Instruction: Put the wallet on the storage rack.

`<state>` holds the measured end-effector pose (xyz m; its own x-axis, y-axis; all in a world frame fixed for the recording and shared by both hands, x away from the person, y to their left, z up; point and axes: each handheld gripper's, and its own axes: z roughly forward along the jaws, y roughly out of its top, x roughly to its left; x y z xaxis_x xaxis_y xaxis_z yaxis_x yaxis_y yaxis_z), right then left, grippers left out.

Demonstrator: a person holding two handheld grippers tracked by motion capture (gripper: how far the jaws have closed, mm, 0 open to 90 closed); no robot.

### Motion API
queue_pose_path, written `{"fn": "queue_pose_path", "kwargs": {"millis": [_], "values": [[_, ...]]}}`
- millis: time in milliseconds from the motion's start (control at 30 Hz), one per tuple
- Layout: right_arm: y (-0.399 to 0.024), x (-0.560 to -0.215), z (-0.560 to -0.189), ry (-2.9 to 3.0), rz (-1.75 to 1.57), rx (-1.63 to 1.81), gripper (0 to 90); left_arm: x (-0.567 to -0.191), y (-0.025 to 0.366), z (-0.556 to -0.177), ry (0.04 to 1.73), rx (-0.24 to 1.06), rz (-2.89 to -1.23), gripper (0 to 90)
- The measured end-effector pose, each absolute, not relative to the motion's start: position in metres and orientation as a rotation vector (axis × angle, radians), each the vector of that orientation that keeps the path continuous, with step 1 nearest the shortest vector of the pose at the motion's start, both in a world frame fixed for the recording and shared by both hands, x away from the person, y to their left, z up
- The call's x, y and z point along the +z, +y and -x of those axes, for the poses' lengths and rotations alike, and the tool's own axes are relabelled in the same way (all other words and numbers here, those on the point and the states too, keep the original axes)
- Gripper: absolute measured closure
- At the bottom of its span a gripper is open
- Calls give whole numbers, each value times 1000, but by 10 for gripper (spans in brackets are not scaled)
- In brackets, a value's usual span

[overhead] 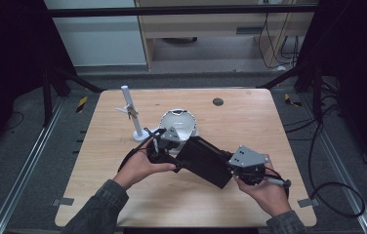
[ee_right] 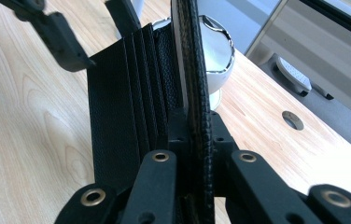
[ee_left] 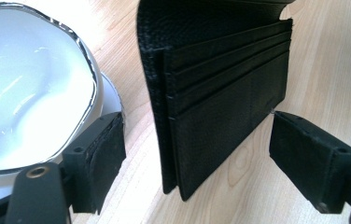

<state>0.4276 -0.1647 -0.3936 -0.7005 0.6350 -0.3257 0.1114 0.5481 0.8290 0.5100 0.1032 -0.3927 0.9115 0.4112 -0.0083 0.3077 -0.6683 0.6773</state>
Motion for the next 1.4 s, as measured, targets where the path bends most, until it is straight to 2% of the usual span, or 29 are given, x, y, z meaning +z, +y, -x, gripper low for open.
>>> {"fn": "queue_pose_path", "kwargs": {"millis": [300, 533, 633, 700, 733, 767, 867, 900, 1000, 1133, 1233, 1267, 1300, 1333, 1367, 1400], "values": [[-165, -381, -425, 2132, -578, 1138, 842, -391, 95, -520, 504, 130, -2344, 195], [-166, -375, -424, 2120, -570, 1154, 842, -385, 90, -522, 486, 98, -2322, 246], [-166, -375, -424, 2116, -564, 1163, 842, -382, 88, -523, 472, 69, -2316, 338], [-166, -376, -424, 2120, -558, 1164, 842, -381, 88, -523, 466, 58, -2309, 479], [-166, -376, -424, 2120, -558, 1164, 842, -379, 88, -523, 465, 68, -2311, 479], [-166, -377, -424, 2124, -558, 1166, 841, -375, 89, -523, 474, 40, -2318, 590], [-167, -379, -425, 2124, -556, 1170, 838, -370, 91, -522, 488, 32, -2298, 753], [-170, -381, -425, 2130, -561, 1162, 831, -364, 93, -520, 501, 11, -2278, 780], [-172, -384, -425, 2132, -572, 1161, 829, -357, 92, -517, 497, 20, -2303, 789], [-172, -387, -426, 2130, -578, 1156, 814, -345, 88, -511, 505, 78, -2320, 793], [-173, -389, -428, 2147, -609, 1164, 710, -329, 83, -508, 507, 128, -2336, 796], [-173, -389, -428, 2147, -609, 1164, 710, -329, 83, -508, 507, 128, -2336, 796], [-172, -392, -430, 2163, -641, 1159, 585, -320, 82, -508, 506, 155, -2349, 797], [-172, -392, -430, 2163, -641, 1159, 585, -320, 82, -508, 506, 155, -2349, 798], [-172, -395, -432, 2182, -665, 1152, 507, -311, 80, -509, 508, 173, -2357, 798], [-172, -395, -432, 2182, -665, 1152, 507, -311, 80, -509, 508, 173, -2357, 798]]}}
